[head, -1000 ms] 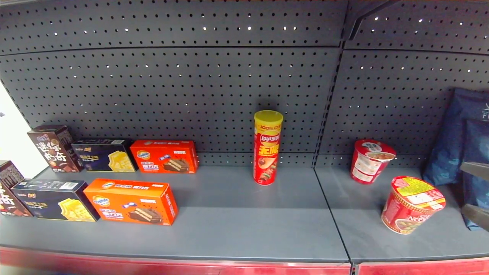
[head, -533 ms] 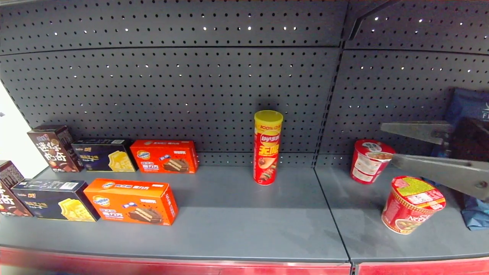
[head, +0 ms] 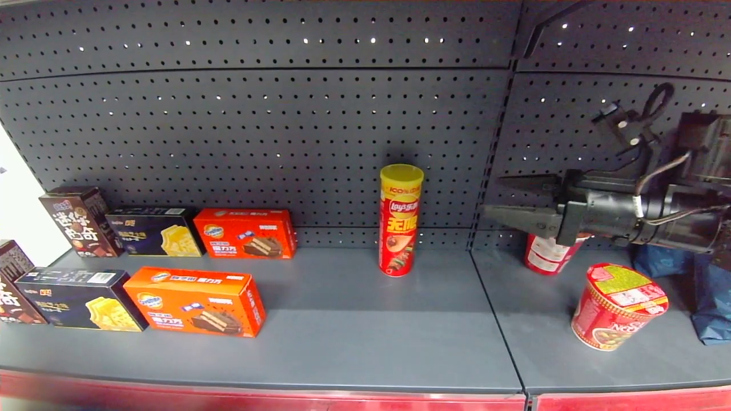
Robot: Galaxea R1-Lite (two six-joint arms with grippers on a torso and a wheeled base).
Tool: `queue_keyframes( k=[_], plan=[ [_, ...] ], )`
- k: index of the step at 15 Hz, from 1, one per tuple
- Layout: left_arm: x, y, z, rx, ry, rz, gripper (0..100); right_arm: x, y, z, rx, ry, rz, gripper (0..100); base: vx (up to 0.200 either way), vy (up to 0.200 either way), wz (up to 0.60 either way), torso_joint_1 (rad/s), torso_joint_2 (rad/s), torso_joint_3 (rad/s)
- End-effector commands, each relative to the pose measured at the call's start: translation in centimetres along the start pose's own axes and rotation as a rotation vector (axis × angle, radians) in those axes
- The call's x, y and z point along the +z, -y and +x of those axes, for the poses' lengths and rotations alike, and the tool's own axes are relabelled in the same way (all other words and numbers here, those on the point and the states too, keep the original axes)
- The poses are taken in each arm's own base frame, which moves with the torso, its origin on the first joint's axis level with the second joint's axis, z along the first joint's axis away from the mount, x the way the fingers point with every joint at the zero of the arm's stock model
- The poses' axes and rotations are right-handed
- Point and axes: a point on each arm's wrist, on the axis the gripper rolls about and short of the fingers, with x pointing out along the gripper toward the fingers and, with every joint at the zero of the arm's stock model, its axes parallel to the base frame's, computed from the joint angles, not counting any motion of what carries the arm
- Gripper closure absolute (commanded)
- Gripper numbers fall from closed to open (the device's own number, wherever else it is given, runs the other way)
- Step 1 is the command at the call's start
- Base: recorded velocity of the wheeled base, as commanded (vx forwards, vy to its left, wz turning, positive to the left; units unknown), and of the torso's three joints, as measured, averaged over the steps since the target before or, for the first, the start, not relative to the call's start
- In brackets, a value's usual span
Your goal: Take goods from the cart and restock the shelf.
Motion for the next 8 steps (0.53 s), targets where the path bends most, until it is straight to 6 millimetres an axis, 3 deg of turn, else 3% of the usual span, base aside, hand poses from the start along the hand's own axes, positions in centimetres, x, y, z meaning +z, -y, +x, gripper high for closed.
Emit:
queue_keyframes(
  k=[1, 8],
  plan=[
    [-0.1, 0.0, 0.0, 0.0, -0.003, 0.0, 100, -2.2, 0.8, 2.2, 0.032, -0.055, 0.013, 0, 0.0, 0.0, 0.0, 0.0, 0.0, 0.0],
    [-1.0, -0.1, -0.1, -0.002, 0.006, -0.001, 100, -4.0, 4.0, 6.8, 0.143, -0.005, -0.071, 0, 0.0, 0.0, 0.0, 0.0, 0.0, 0.0]
  ],
)
